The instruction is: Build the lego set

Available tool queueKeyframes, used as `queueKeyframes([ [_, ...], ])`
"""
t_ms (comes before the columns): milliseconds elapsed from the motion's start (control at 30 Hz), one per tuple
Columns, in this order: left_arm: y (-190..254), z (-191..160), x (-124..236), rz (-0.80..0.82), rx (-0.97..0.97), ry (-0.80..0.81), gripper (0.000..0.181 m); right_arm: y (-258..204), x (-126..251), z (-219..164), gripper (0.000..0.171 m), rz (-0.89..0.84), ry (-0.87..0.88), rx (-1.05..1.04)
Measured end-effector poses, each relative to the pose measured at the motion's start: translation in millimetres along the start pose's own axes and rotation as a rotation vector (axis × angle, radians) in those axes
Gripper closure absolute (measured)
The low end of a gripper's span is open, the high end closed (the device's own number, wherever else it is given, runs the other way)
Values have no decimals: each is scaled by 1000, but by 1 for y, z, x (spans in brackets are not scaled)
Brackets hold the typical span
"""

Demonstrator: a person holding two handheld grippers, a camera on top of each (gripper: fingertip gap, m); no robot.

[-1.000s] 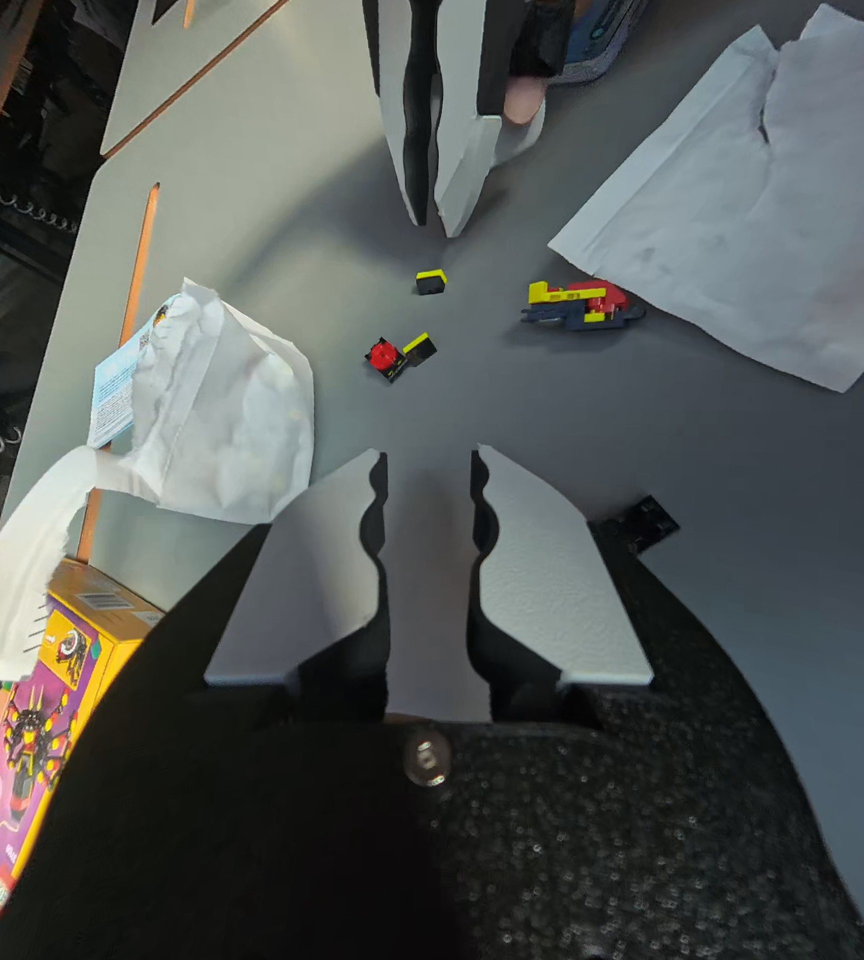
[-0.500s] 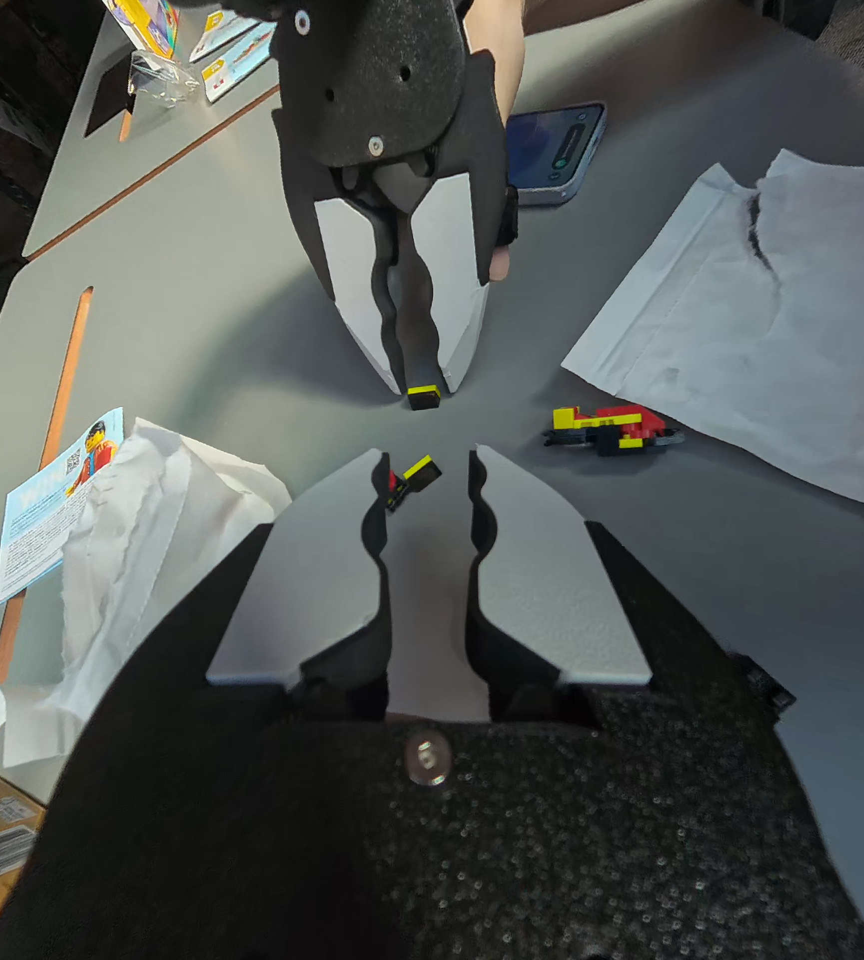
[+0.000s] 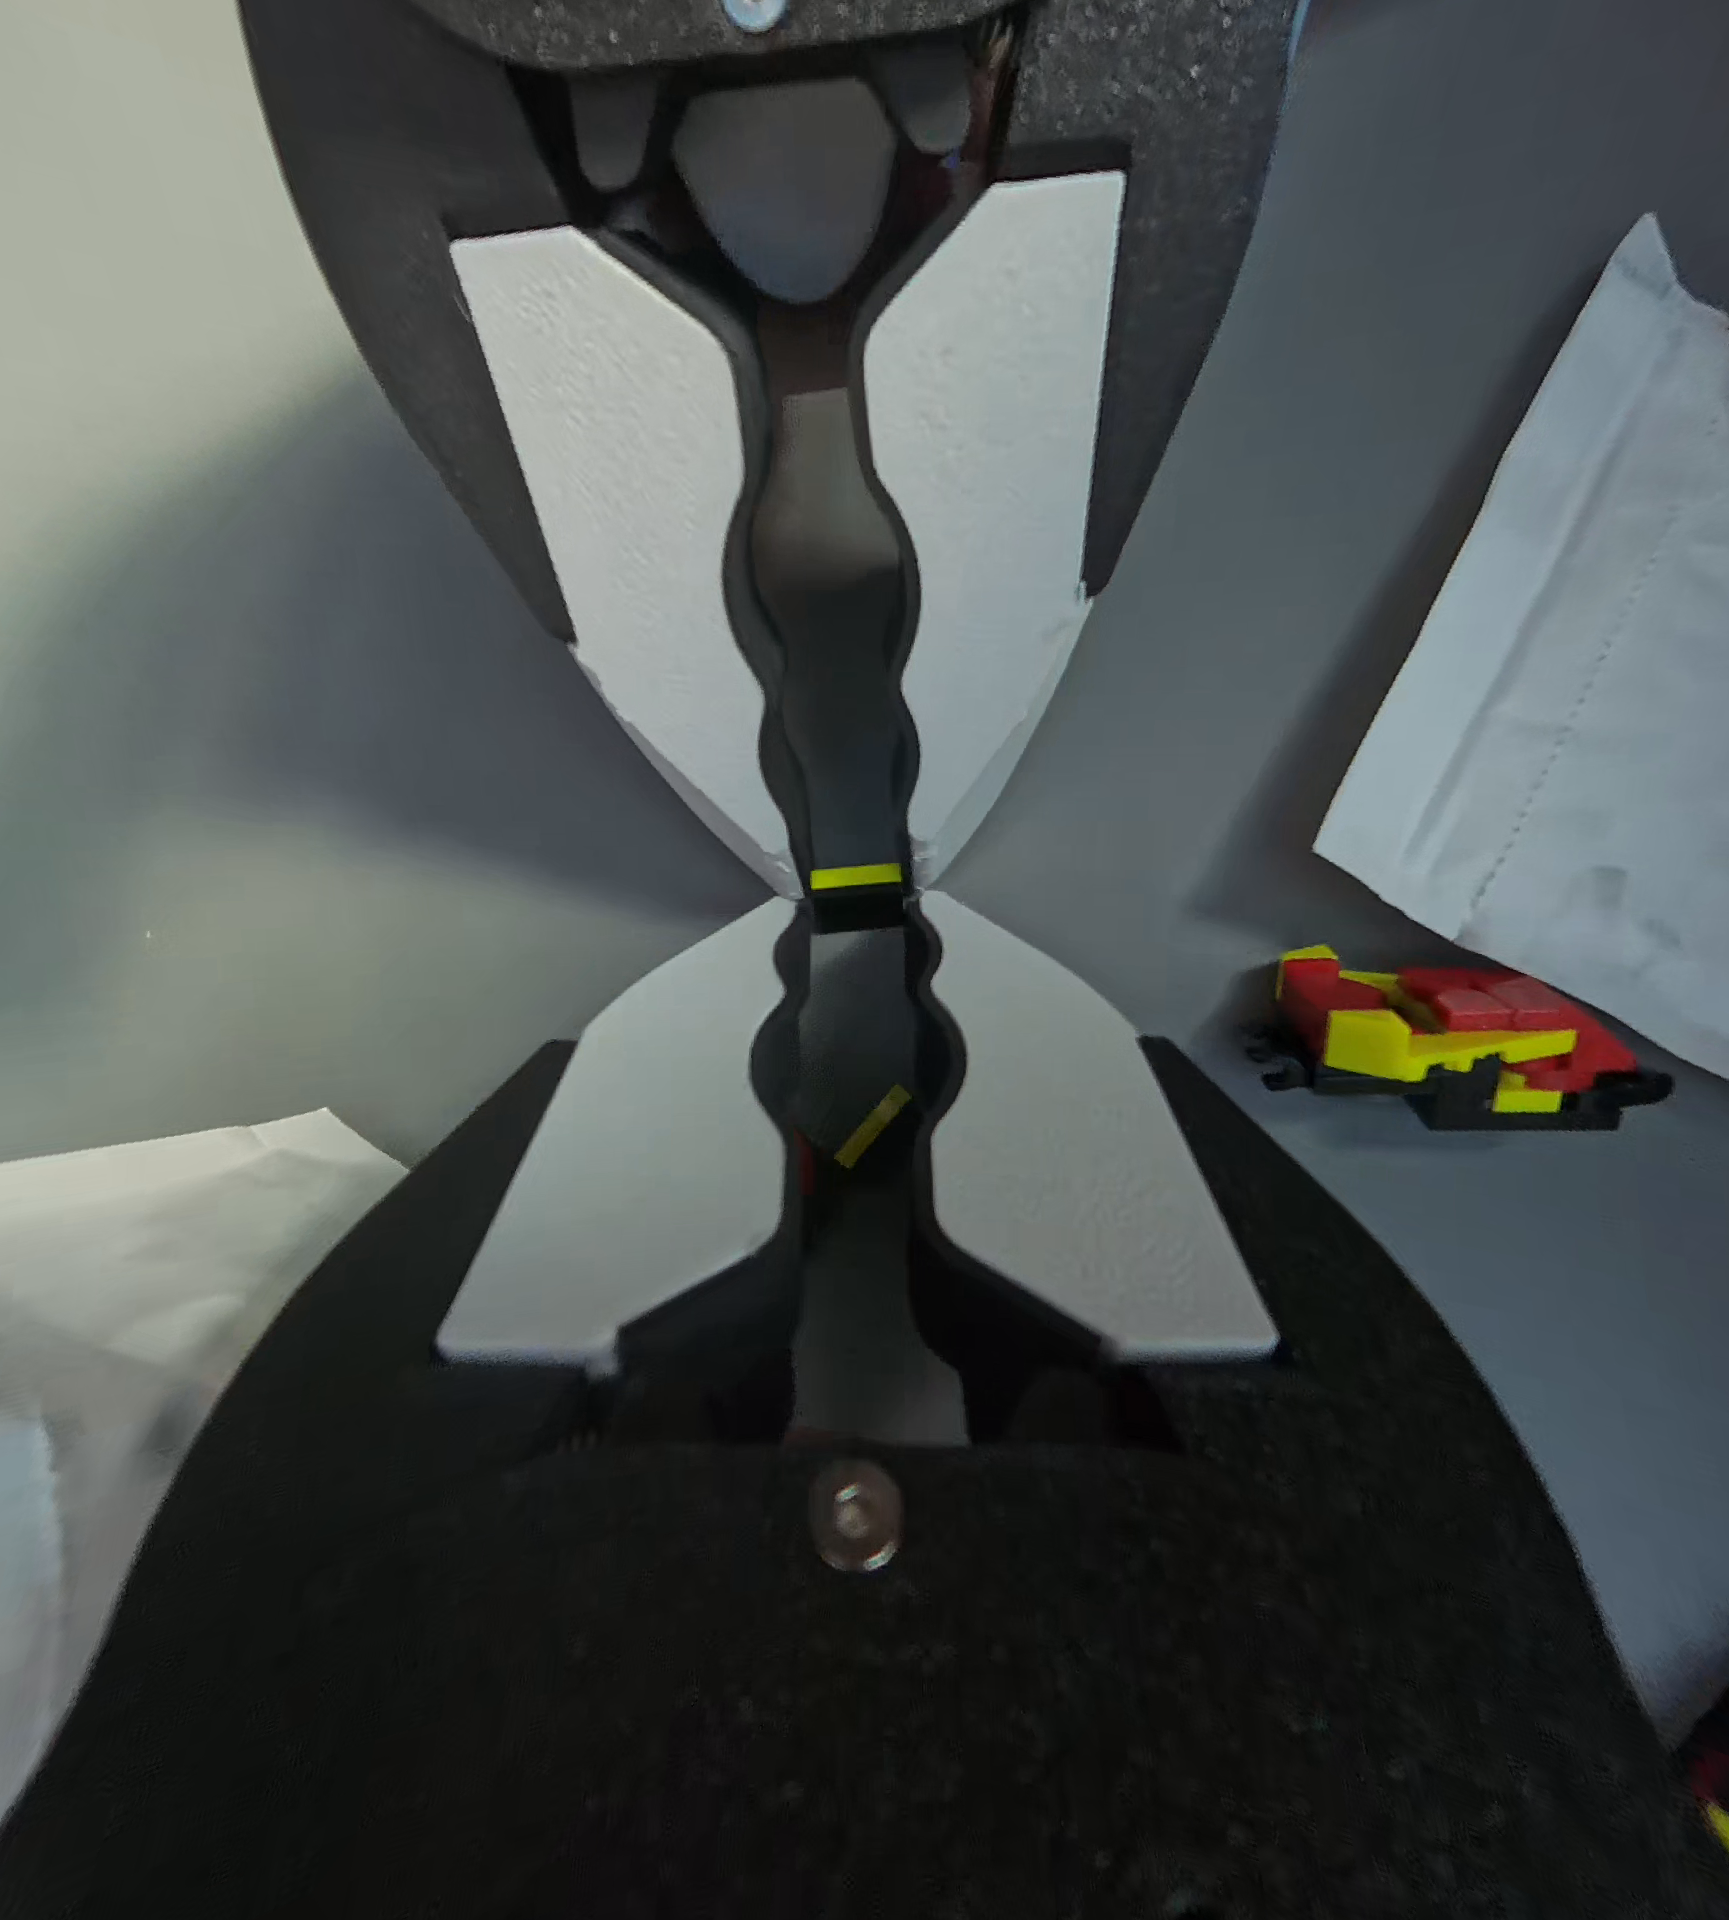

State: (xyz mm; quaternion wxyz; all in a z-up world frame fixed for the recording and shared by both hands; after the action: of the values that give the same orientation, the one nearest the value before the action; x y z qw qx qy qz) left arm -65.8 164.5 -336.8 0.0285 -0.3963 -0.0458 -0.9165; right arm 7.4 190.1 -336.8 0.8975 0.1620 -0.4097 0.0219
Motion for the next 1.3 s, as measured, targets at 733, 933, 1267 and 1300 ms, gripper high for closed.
queueKeyframes([
  [733,-2,2,0,72,1,-20,164,0,2,-4,155,-66,3,-26],
  [933,-2,1,-2,-1,17,10,155,0,3,-4,155,-24,66,-72],
  [1267,-2,1,-5,-10,9,-1,165,0,3,-2,155,-14,62,-39],
  [1300,-2,1,-5,-13,11,-1,165,0,3,-2,155,-12,65,-42],
])
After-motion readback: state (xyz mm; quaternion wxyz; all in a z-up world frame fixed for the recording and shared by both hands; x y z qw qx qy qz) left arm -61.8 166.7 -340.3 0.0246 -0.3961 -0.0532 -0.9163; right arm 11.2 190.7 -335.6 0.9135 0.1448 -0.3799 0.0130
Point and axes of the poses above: each gripper's, where its closed fingertips meet, x back along the fingers, z out of its top, y = z × x across the jaws, the point moved 6 cm from there along x, back along the fingers, and after that the axes turned 14 degrees about -z, right-handed, at the moved point
